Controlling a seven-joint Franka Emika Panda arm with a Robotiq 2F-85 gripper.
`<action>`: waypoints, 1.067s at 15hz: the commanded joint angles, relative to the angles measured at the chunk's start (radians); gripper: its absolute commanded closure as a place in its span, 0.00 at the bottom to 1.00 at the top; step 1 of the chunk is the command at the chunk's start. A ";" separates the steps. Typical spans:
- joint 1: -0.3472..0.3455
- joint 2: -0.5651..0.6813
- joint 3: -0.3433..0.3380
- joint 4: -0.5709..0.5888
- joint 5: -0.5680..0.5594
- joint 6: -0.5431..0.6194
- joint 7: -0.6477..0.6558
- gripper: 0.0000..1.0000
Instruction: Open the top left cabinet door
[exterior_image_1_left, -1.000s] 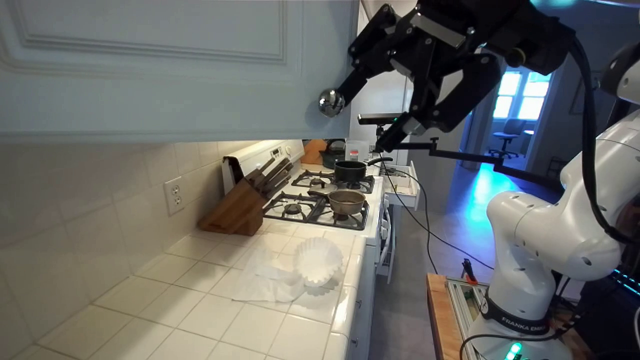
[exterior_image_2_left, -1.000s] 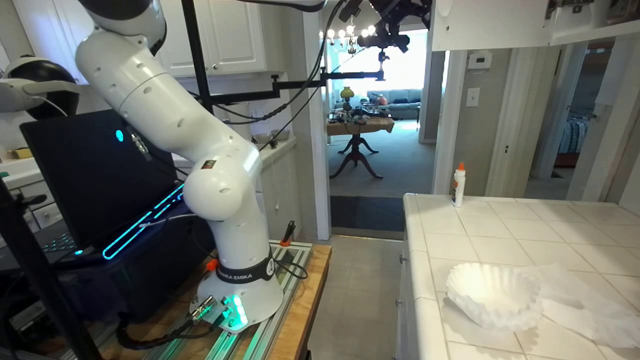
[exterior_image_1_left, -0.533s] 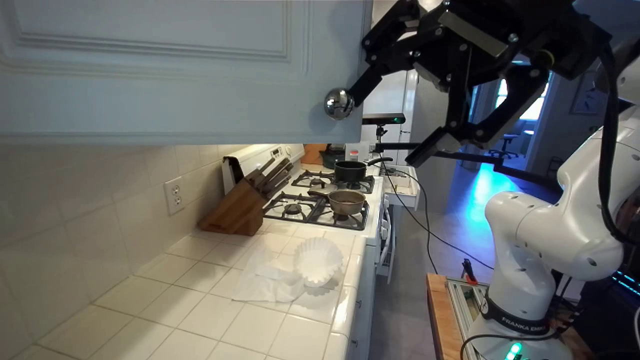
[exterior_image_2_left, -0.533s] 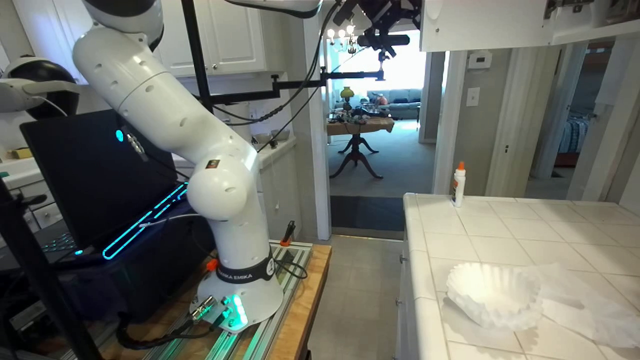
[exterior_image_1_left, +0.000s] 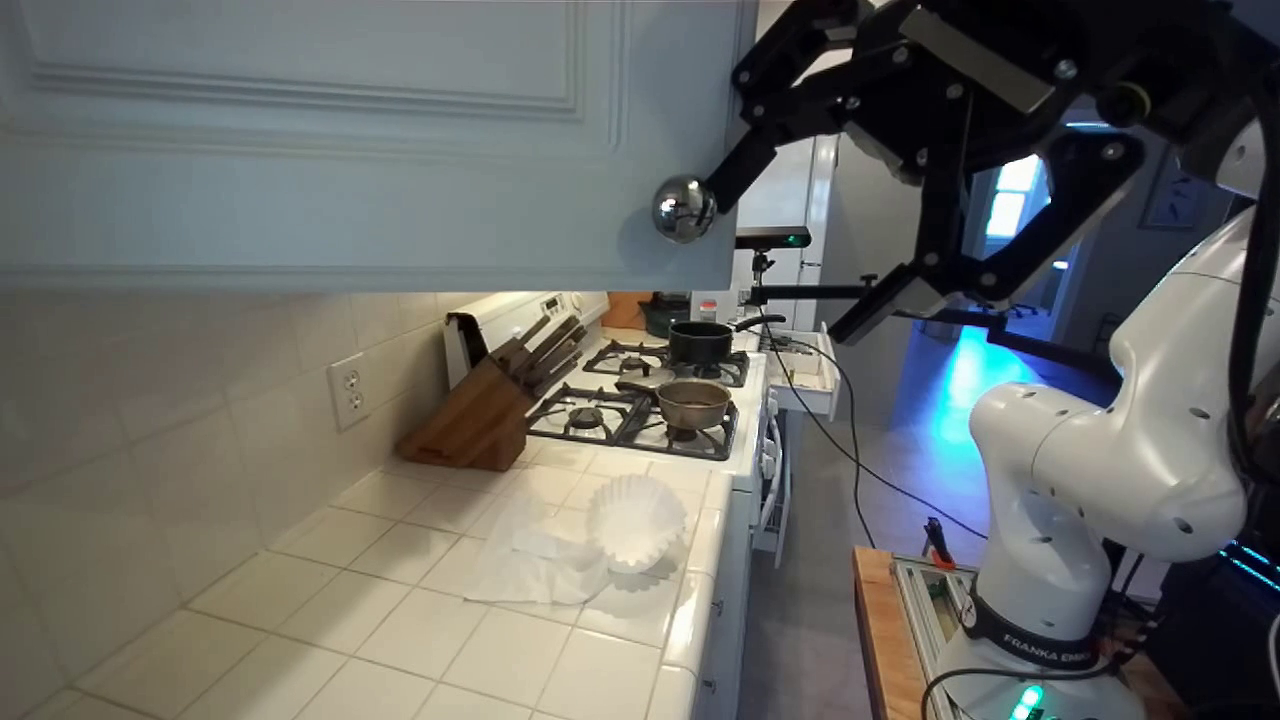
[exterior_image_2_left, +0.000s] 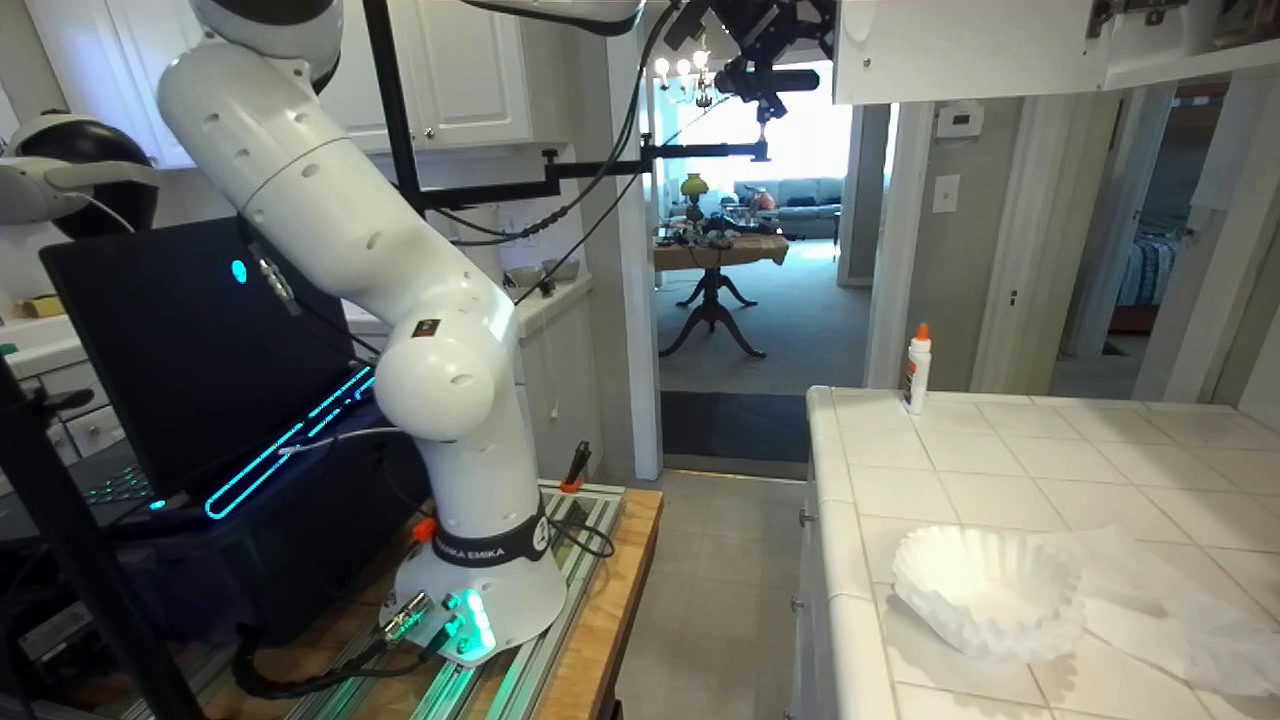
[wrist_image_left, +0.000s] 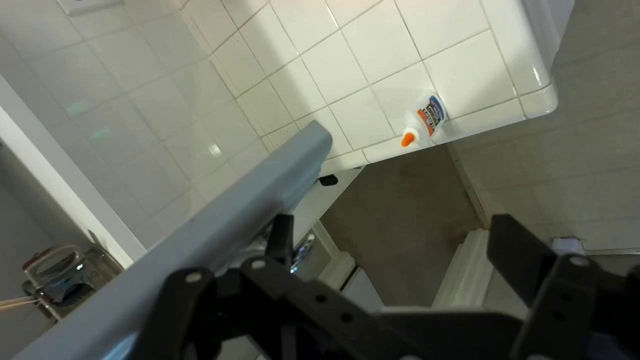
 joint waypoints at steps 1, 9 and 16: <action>-0.029 0.036 0.046 0.166 -0.101 -0.021 0.037 0.00; -0.149 0.118 0.197 0.335 -0.204 -0.109 0.365 0.00; -0.257 0.136 0.388 0.508 -0.380 -0.082 0.334 0.00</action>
